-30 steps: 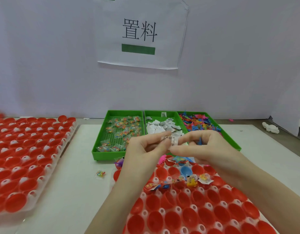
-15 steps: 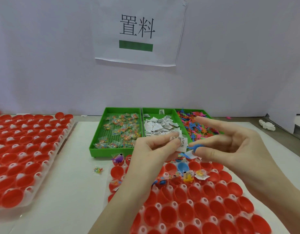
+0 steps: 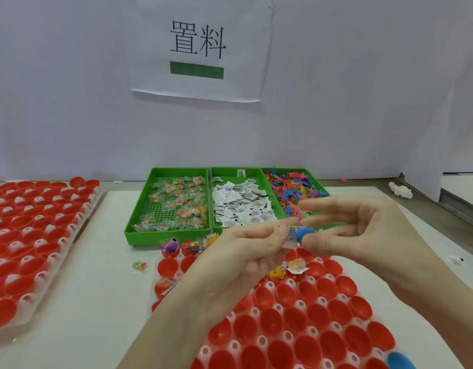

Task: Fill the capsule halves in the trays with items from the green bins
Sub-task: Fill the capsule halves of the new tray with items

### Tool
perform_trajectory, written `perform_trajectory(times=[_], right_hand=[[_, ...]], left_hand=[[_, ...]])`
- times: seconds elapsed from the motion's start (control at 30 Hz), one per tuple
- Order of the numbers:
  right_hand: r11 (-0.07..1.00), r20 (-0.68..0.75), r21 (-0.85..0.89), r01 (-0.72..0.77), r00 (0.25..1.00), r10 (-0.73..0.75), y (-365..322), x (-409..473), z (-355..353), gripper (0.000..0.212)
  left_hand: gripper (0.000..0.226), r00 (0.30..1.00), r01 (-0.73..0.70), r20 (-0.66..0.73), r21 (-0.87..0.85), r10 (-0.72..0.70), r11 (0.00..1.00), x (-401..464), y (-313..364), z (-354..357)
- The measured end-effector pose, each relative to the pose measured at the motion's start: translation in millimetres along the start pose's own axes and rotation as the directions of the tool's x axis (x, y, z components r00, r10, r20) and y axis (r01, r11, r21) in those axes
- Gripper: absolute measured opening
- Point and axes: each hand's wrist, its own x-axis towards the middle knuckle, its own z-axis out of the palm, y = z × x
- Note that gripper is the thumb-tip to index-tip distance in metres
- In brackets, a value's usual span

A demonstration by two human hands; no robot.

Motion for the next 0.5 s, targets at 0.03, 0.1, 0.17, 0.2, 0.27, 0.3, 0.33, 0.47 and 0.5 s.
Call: perform_trajectory(times=[0.03, 0.1, 0.17, 0.2, 0.27, 0.3, 0.33, 0.47, 0.5], right_hand=[[1.000, 0.013, -0.001, -0.011, 1.000, 0.011, 0, -1, -3, 0.039], [0.999, 0.047, 0.029, -0.037, 0.998, 0.035, 1, -2, -9, 0.032], [0.998, 0.102, 0.023, -0.058, 0.993, 0.055, 2, -2, -15, 0.033], [0.998, 0.129, 0.017, -0.063, 0.990, 0.060, 3, -1, -18, 0.034], [0.996, 0.141, 0.053, -0.069, 0.988, 0.060, 7, 3, -25, 0.034], [0.992, 0.127, 0.100, -0.073, 0.990, 0.060, 10, 5, -28, 0.034], [0.985, 0.110, 0.151, -0.078, 0.992, 0.061, 14, 7, -31, 0.035], [0.967, 0.069, 0.240, -0.090, 0.995, 0.076, 33, 14, -43, 0.036], [0.962, 0.066, 0.248, -0.112, 0.993, 0.098, 39, 16, -46, 0.035]], left_hand=[[0.027, 1.000, 0.004, 0.008, 0.004, -0.004, 1.000, -1, -1, 1], [0.028, 0.999, 0.006, 0.031, 0.034, -0.007, 0.999, -3, -2, 4], [0.029, 1.000, -0.010, 0.014, 0.128, 0.008, 0.992, -2, -3, 9], [0.029, 0.999, -0.030, -0.023, 0.224, 0.037, 0.974, 1, -4, 12], [0.030, 0.987, -0.055, -0.116, 0.398, 0.110, 0.916, 8, -2, 18], [0.030, 0.979, -0.054, -0.155, 0.428, 0.132, 0.902, 12, -1, 21], [0.029, 0.971, -0.055, -0.188, 0.426, 0.147, 0.903, 17, 1, 23], [0.014, 0.962, -0.018, -0.233, 0.471, 0.144, 0.882, 40, 5, 30], [0.013, 0.962, 0.006, -0.237, 0.516, 0.136, 0.857, 44, 3, 31]])
